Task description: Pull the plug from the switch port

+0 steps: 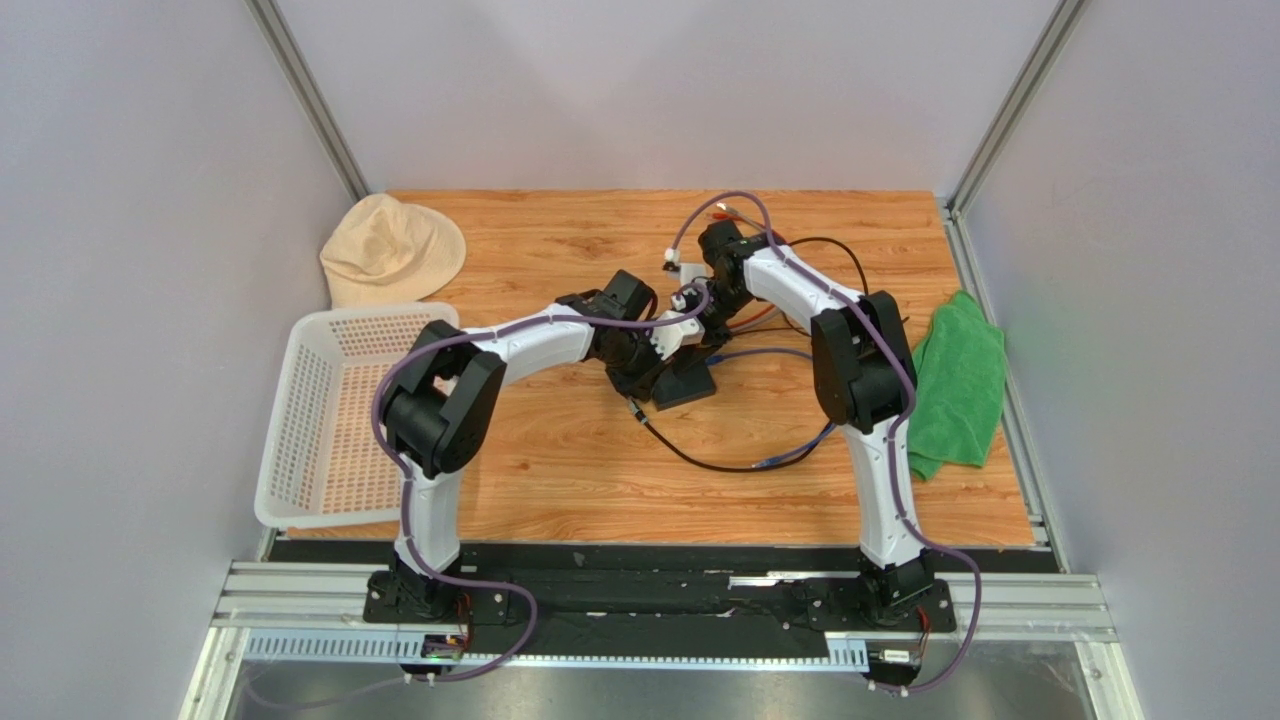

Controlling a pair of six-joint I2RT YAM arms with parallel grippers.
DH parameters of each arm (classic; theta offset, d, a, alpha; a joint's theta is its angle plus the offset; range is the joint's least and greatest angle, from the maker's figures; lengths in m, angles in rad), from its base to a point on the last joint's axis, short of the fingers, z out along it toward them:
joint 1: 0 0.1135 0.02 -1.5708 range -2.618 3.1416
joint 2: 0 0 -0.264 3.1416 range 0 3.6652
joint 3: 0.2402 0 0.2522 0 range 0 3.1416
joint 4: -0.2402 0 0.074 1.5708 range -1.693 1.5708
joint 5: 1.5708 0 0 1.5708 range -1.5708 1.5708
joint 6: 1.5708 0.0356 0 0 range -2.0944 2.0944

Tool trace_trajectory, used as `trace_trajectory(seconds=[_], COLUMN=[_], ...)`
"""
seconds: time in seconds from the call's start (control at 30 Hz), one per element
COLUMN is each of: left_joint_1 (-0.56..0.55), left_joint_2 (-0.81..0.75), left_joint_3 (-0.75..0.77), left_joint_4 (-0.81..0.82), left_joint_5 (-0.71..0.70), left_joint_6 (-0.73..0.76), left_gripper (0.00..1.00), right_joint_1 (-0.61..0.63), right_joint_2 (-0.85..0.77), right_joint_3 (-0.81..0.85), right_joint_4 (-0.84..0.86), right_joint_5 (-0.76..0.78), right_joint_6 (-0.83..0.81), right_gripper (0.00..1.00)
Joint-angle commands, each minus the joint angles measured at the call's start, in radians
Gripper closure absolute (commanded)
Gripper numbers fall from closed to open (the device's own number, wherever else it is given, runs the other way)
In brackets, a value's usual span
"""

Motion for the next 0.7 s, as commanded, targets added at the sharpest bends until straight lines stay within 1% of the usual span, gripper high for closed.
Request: trace_trajectory(seconds=[0.0,0.03,0.07,0.17,0.2,0.33,0.43,0.47,0.5,0.57,0.67], left_joint_1=[-0.004,0.000,0.002,0.005,0.003,0.003,0.002,-0.003,-0.016,-0.029,-0.029], left_joint_2=[0.023,0.032,0.032,-0.004,-0.011,-0.025,-0.026,-0.011,-0.002,0.001,-0.006], left_joint_3=[0.039,0.049,0.040,-0.026,-0.037,-0.048,-0.042,-0.014,0.007,0.038,0.033], left_joint_4=[-0.099,-0.121,-0.127,-0.087,-0.071,-0.055,-0.055,-0.067,-0.119,-0.158,-0.188], left_joint_5=[-0.005,0.050,0.149,0.269,0.276,0.250,0.203,0.142,0.108,0.042,0.009], left_joint_6=[-0.067,-0.031,-0.018,0.014,0.014,-0.001,-0.021,-0.026,-0.023,0.023,0.068], left_gripper=[1.00,1.00,1.00,1.00,1.00,1.00,1.00,1.00,1.00,1.00,1.00], right_joint_1=[0.013,0.013,0.013,0.013,0.013,0.016,0.020,0.022,0.025,0.023,0.022], right_joint_2=[0.033,0.033,0.031,0.036,0.037,0.051,0.056,0.057,0.060,0.062,0.069], right_joint_3=[-0.036,-0.040,-0.041,-0.041,-0.040,-0.029,-0.027,-0.029,-0.032,-0.036,-0.038], right_joint_4=[-0.022,-0.023,-0.023,-0.026,-0.028,-0.030,-0.034,-0.034,-0.033,-0.030,-0.031], right_joint_5=[0.187,0.188,0.188,0.185,0.184,0.184,0.184,0.187,0.202,0.224,0.234], right_joint_6=[-0.076,-0.077,-0.079,-0.082,-0.080,-0.080,-0.085,-0.090,-0.099,-0.109,-0.120], right_gripper=[1.00,1.00,1.00,1.00,1.00,1.00,1.00,1.00,1.00,1.00,1.00])
